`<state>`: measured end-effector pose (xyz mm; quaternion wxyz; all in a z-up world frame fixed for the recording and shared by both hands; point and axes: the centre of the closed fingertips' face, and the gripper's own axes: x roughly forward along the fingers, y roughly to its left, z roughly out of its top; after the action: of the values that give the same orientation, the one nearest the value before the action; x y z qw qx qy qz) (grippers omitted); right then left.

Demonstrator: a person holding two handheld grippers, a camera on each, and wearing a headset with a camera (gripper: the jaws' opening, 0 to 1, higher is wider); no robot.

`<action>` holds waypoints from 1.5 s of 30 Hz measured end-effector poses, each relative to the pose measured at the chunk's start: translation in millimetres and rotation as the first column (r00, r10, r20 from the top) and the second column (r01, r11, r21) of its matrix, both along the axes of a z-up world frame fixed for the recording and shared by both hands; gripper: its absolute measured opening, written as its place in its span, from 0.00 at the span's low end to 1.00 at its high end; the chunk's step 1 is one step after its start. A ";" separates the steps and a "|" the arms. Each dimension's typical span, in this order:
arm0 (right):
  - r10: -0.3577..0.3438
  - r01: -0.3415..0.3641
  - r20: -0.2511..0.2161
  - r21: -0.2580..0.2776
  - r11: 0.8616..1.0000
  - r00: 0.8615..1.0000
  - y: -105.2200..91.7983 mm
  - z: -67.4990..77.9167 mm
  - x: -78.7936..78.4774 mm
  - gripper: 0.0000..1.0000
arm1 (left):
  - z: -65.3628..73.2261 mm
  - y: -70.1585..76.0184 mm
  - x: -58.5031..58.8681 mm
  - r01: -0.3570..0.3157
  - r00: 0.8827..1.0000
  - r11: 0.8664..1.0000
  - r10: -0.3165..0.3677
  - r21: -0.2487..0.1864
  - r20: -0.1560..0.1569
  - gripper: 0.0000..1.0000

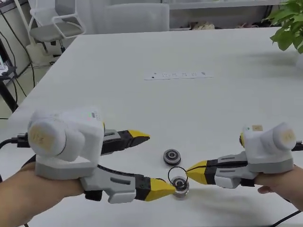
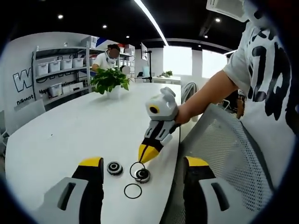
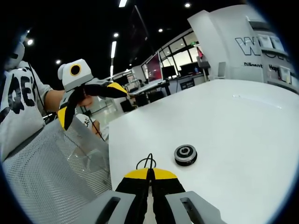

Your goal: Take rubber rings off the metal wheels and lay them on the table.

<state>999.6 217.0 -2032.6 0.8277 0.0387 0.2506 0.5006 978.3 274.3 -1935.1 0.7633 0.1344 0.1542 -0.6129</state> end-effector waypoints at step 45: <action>0.106 -0.106 -0.008 -0.046 0.993 0.994 43.1 -0.6 7.2 0.00 | 25.7 78.1 -2.9 -0.247 0.969 0.967 0.247 -0.061 -0.008 0.95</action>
<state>1006.8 260.1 -2033.2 0.7998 0.0075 0.2664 0.5378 975.4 352.4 -1909.4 0.8373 0.0906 0.1509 -0.5176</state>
